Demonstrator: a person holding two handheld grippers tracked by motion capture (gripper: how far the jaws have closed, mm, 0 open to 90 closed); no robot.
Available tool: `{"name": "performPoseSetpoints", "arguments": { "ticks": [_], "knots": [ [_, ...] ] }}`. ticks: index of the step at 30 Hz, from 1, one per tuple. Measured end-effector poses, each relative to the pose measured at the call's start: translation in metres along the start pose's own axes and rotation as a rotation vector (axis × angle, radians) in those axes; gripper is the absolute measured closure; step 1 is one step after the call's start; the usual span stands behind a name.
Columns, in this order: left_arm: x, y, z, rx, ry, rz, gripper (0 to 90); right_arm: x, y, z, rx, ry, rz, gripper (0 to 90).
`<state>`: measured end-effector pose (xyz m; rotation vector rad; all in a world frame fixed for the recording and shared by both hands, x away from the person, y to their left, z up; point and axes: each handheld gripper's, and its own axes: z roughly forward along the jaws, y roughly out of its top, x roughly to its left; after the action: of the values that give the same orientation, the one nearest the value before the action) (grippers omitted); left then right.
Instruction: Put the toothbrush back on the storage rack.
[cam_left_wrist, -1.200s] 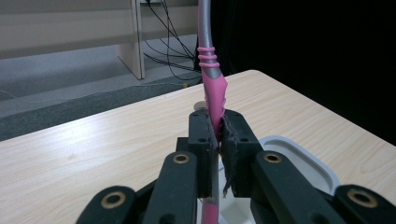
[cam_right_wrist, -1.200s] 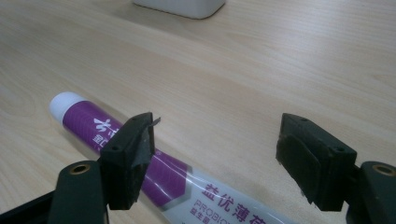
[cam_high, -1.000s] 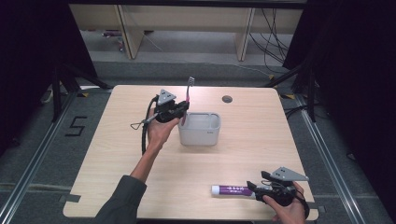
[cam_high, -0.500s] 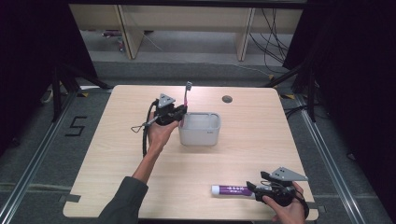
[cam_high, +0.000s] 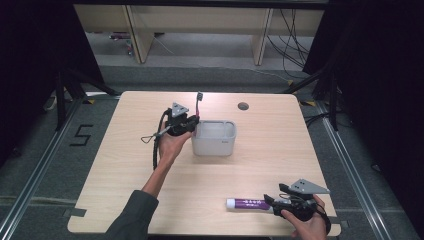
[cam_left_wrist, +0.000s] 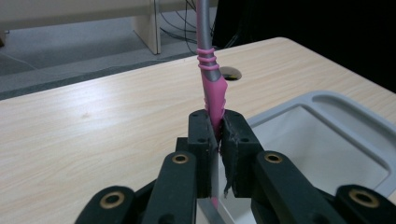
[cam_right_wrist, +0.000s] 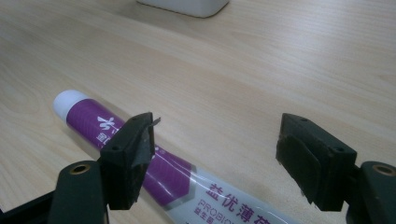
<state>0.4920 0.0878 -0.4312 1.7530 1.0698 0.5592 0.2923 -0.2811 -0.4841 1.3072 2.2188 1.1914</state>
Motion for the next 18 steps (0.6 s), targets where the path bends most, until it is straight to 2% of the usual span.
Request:
{"name": "performPoseSetpoints", "arguments": {
  "ticks": [1, 2, 7, 8, 10, 11, 18],
  "knots": [
    [0.000, 0.000, 0.000, 0.000, 0.000, 0.000, 82.0, 0.000, 0.000, 0.000, 0.000, 0.000, 0.000, 28.5],
    [0.000, -0.001, 0.000, 0.001, 0.001, -0.003, 82.0, -0.002, 0.000, 0.000, -0.012, -0.010, -0.038, 28.5],
    [0.001, -0.002, 0.000, 0.006, 0.007, 0.005, 81.7, -0.003, 0.000, 0.000, -0.009, -0.010, -0.036, 28.5],
    [0.002, -0.002, -0.001, 0.008, 0.008, 0.007, 81.1, 0.000, 0.000, 0.000, 0.006, 0.003, 0.010, 28.5],
    [0.002, -0.002, -0.002, 0.010, 0.010, 0.012, 80.4, 0.000, 0.000, 0.000, 0.005, 0.002, 0.008, 28.5],
    [0.002, -0.002, -0.003, 0.005, 0.010, 0.010, 79.1, -0.002, 0.001, 0.000, -0.011, -0.010, -0.036, 28.5],
    [0.002, -0.001, -0.011, 0.005, 0.020, 0.015, 68.4, -0.003, 0.000, 0.000, -0.009, -0.011, -0.036, 28.5]
  ]
}}
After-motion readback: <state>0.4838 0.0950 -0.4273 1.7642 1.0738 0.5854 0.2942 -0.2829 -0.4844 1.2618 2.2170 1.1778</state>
